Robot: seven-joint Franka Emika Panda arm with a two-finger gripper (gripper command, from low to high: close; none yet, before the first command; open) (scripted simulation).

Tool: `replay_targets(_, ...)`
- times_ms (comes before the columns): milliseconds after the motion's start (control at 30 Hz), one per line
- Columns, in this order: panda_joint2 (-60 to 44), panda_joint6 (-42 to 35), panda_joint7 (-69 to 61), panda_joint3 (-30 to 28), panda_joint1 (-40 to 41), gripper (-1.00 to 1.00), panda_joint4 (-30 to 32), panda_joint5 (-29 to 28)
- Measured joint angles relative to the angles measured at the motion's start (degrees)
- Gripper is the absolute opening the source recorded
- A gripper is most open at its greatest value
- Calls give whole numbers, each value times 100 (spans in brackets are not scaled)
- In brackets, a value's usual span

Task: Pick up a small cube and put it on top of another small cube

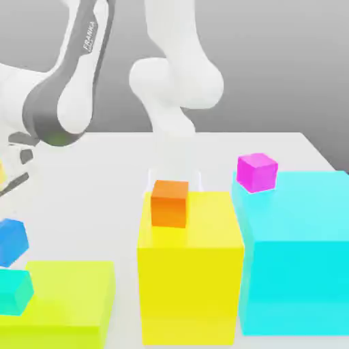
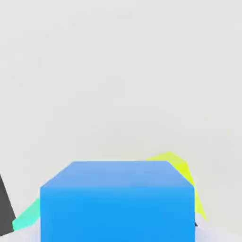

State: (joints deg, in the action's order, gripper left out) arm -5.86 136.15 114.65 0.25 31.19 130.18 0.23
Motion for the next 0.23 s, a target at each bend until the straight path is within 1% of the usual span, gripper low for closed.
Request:
replay_targets(33, -94, 30, -62, 17, -17, -100, -65, -16)
replay_targets(100, -412, 369, -106, 20, -29, -100, -44, -32)
replay_targets(133, -560, 547, -116, 21, -33, 100, -13, -32)
replay_targets(233, -560, 547, -116, 21, -33, 100, -13, -32)
